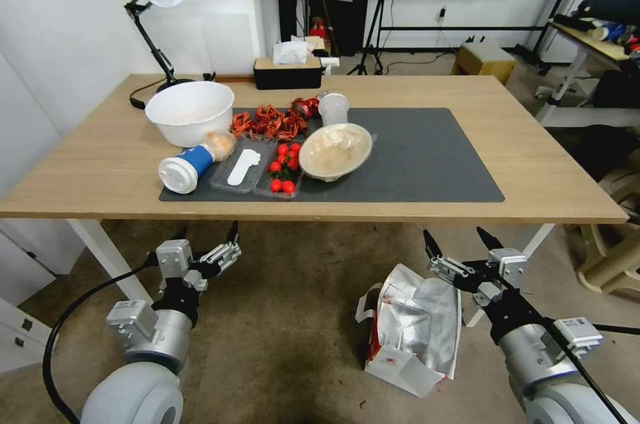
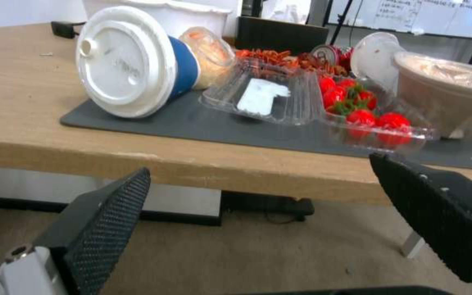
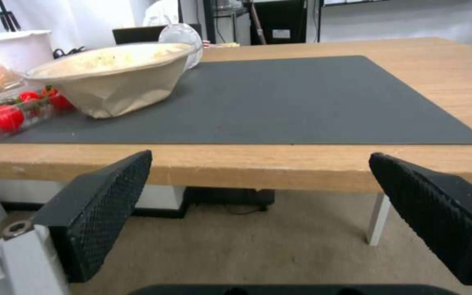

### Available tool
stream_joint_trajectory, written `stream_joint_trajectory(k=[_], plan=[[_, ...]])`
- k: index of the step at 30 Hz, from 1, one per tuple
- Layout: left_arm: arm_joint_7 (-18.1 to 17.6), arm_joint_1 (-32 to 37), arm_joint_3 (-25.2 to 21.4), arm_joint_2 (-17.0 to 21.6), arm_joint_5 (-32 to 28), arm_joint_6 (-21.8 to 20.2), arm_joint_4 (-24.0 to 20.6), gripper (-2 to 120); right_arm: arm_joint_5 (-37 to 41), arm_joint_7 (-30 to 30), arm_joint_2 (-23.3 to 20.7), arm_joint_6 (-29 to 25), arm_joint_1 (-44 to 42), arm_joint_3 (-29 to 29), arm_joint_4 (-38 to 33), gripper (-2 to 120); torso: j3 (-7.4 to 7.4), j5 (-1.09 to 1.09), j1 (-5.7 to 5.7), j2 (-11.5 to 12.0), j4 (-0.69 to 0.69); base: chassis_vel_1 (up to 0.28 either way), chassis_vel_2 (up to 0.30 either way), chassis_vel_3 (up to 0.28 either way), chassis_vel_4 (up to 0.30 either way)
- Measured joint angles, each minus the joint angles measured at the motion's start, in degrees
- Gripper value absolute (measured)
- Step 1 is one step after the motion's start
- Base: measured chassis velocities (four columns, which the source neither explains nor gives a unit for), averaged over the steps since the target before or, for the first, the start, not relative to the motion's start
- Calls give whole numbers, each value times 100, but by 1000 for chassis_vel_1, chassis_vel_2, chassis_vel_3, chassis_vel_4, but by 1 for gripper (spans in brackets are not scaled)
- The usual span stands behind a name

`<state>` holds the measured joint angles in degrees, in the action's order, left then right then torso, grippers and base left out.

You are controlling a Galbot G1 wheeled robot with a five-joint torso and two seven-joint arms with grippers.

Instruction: Pick up the food delivery bag from the floor and place it on the table.

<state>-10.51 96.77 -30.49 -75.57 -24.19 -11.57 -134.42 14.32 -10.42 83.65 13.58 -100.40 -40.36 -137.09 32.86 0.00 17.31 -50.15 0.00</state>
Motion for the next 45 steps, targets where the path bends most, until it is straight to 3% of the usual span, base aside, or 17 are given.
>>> stream_joint_trajectory(k=[45], plan=[[131,32,-35,4,158,148,141,100,-10,-46,-29,0,37,35,65,100,-650,0,-463,1111,0,0,0,0,0]])
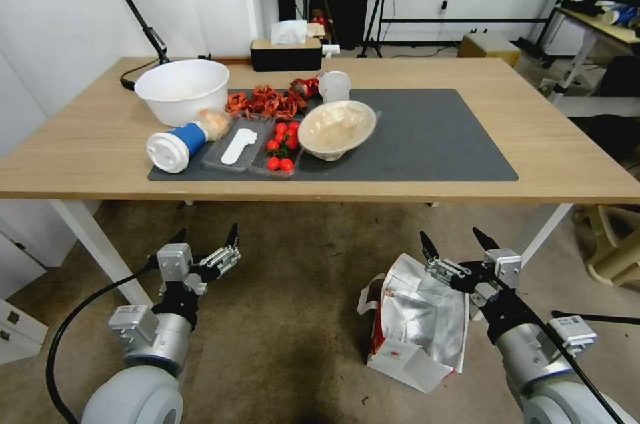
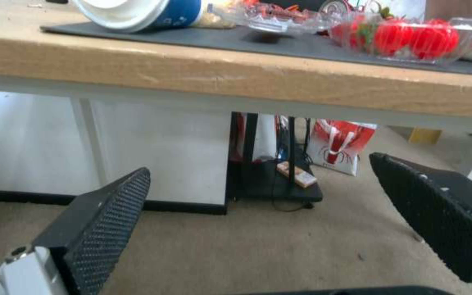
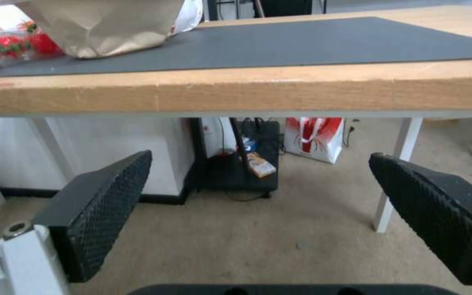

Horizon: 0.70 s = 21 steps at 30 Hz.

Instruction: Pick up the food delivery bag from the floor and place it on the table.

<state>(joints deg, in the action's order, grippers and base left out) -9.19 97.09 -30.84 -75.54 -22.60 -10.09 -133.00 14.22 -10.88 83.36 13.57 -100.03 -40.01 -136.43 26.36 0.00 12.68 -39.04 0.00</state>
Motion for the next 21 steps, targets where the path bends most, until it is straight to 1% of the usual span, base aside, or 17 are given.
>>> stream_joint_trajectory(k=[2,3,10,14,21], plan=[[1,-1,3,-3,-1,0,4,100,4,-2,-3,0,-2,-4,0,100,-52,0,-35,87,0,0,0,0,0],[1,-1,3,-3,-1,0,4,100,4,-2,-3,0,-2,-4,0,100,-52,0,-35,87,0,0,0,0,0],[-2,0,3,-6,-2,3,5,100,7,-2,2,2,4,-1,1,100,-170,0,-112,283,0,0,0,0,0],[-14,-5,5,-4,-3,5,5,100,7,-3,0,2,5,-1,5,100,-207,0,-137,345,0,0,0,0,0],[-10,-8,8,-2,-5,13,6,100,11,-9,-5,2,-2,-16,2,100,-319,0,-216,537,0,0,0,0,0]])
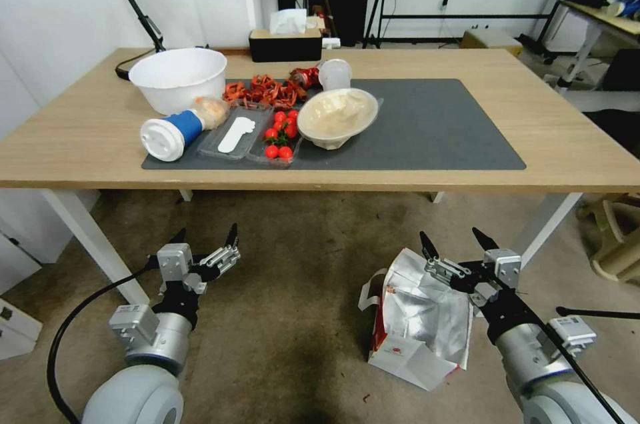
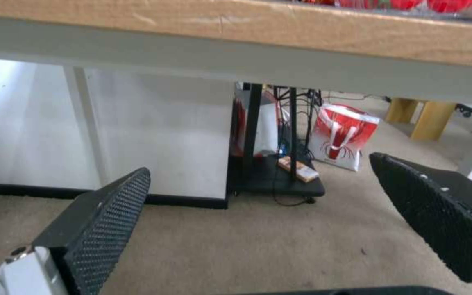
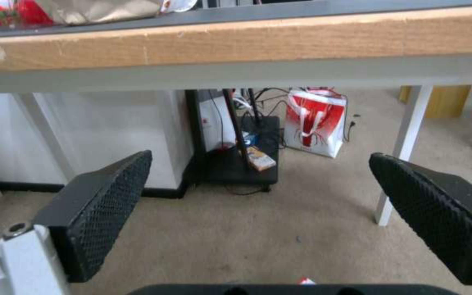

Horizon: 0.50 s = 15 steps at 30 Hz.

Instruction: Pick up the food delivery bag from the floor and place it on the table.

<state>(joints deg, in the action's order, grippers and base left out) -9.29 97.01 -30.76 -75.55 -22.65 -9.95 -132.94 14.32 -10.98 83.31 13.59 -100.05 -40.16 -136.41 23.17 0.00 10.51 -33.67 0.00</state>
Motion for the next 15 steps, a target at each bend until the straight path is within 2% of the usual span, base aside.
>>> stream_joint_trajectory(k=[15], plan=[[6,19,16,-3,8,30,6,100,28,-8,-8,-1,-24,-31,-49,100,-206,0,-117,324,0,0,0,0,0]])
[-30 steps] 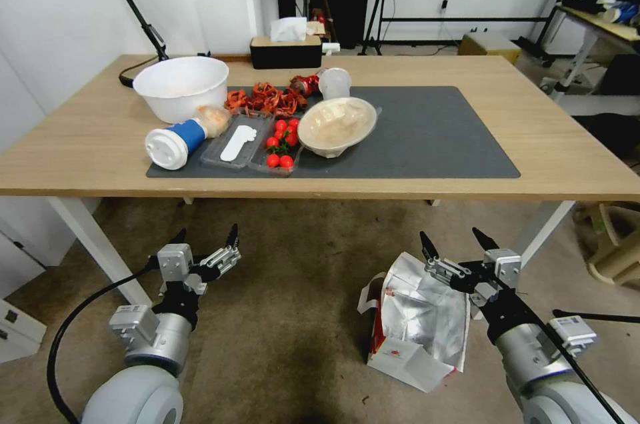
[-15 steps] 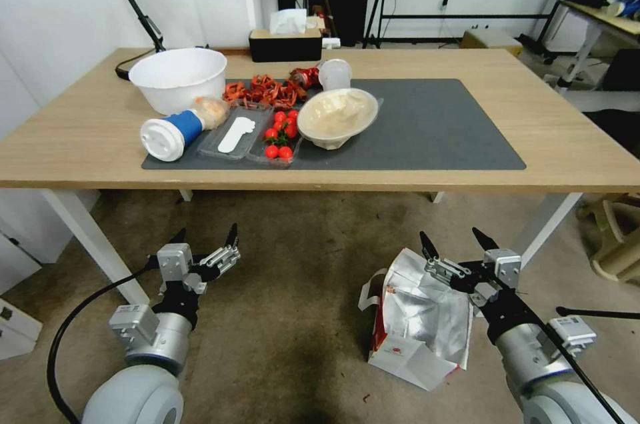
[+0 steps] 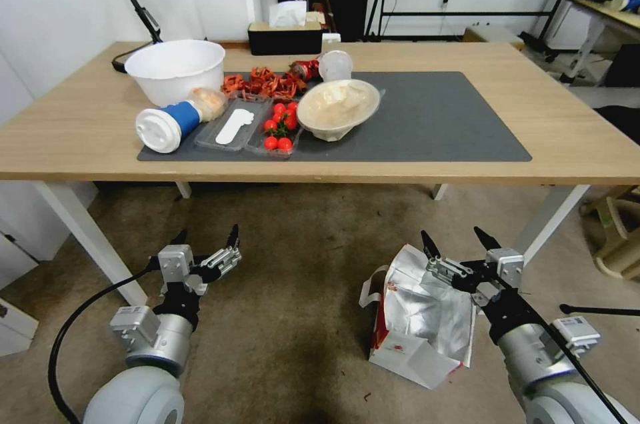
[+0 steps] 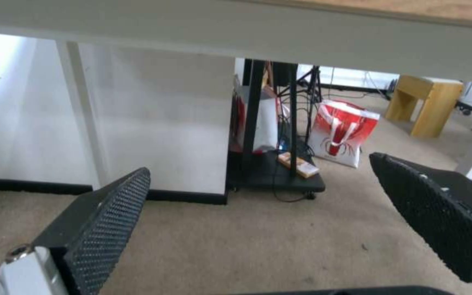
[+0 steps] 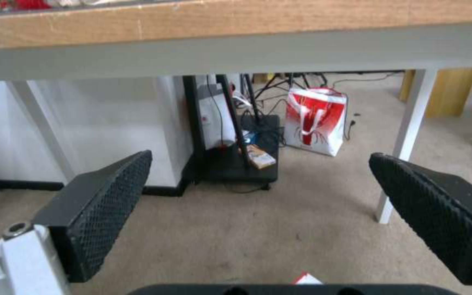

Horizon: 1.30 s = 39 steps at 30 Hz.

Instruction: Pick up the food delivery bag from the floor and place it on the table.

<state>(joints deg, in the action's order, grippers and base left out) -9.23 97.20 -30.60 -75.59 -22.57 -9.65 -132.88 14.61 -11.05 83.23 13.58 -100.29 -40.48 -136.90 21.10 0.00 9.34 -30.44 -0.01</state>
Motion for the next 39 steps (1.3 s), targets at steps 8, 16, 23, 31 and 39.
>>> stream_joint_trajectory(k=[8,16,23,31,39], plan=[[-2,24,3,14,-6,68,24,100,-38,-15,35,-4,-15,22,-7,100,-130,0,-76,206,0,0,0,0,0],[19,24,3,14,-7,87,46,100,-42,-15,6,-4,-6,10,-7,100,-243,0,-145,389,0,0,0,0,0],[24,13,15,13,3,88,72,100,-42,-17,4,-6,-5,8,0,100,-351,0,-205,556,0,0,0,0,0],[37,-17,8,18,24,100,129,100,-35,-20,-49,-12,-2,-29,3,100,-473,0,-266,739,0,0,0,0,0],[23,-52,30,34,48,150,174,100,-48,-23,-6,-24,5,-14,19,100,-591,0,-326,919,0,0,0,0,0]])
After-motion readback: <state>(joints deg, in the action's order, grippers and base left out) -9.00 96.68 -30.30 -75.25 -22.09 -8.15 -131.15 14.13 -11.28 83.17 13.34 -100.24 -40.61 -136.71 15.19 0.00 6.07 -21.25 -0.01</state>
